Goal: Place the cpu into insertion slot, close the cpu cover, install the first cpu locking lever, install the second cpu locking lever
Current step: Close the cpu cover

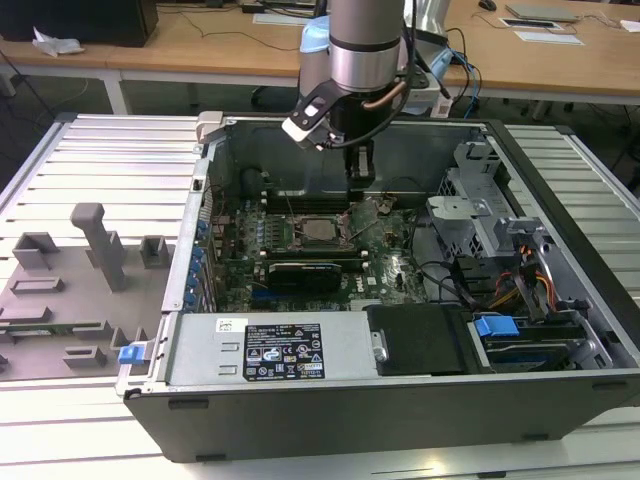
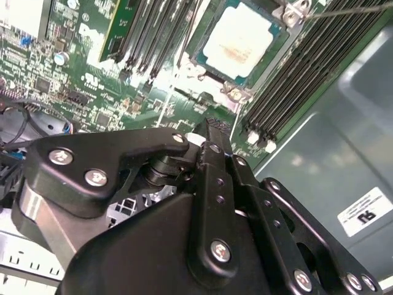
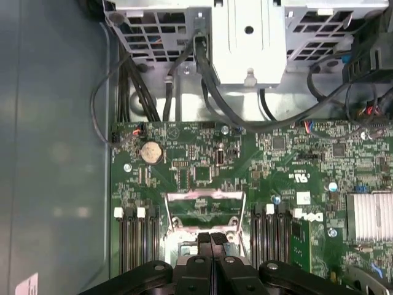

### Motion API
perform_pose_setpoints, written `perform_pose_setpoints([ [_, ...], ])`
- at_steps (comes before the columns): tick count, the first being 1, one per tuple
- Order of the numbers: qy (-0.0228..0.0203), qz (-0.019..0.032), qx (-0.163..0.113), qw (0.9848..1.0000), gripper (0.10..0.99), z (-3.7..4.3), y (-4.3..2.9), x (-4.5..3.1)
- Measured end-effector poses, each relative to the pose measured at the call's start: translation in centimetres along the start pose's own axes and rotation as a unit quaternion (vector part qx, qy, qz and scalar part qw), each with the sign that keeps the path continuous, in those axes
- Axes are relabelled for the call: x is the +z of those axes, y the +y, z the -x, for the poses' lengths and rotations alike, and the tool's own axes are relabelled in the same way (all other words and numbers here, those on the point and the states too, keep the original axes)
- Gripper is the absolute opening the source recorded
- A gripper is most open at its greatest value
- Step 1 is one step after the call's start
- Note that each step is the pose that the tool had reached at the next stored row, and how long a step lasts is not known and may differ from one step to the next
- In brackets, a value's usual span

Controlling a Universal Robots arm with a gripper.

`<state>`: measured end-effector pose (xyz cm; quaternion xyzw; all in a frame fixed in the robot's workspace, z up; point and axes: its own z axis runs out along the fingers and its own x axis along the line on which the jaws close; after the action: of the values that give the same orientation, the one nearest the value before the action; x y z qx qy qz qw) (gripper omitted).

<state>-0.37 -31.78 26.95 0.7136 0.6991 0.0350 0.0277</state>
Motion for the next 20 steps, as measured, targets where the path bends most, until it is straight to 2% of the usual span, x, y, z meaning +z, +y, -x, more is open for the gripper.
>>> perform_pose_setpoints([
  [2, 0.0, -0.0001, 0.0, 1.0, 0.106, -0.01, 0.41, 0.04],
  [4, -0.0001, -0.0005, 0.0, 1.0, 0.106, -0.02, 1.57, 0.13],
  [6, 0.0, -0.0008, 0.0, 1.0, 0.106, -0.02, 2.36, 0.21],
  [9, 0.0, -0.0024, 0.0, 1.0, 0.106, -0.03, 4.47, 0.4],
  [12, -0.0001, -0.0031, 0.0, 1.0, 0.106, -0.04, 4.91, 0.69],
  [15, -0.0001, -0.0051, 0.0, 1.0, 0.106, -0.02, 5.1, 1.7],
  [20, -0.0002, -0.0083, 0.0, 1.0, 0.106, -0.01, 5.07, 2.74],
])
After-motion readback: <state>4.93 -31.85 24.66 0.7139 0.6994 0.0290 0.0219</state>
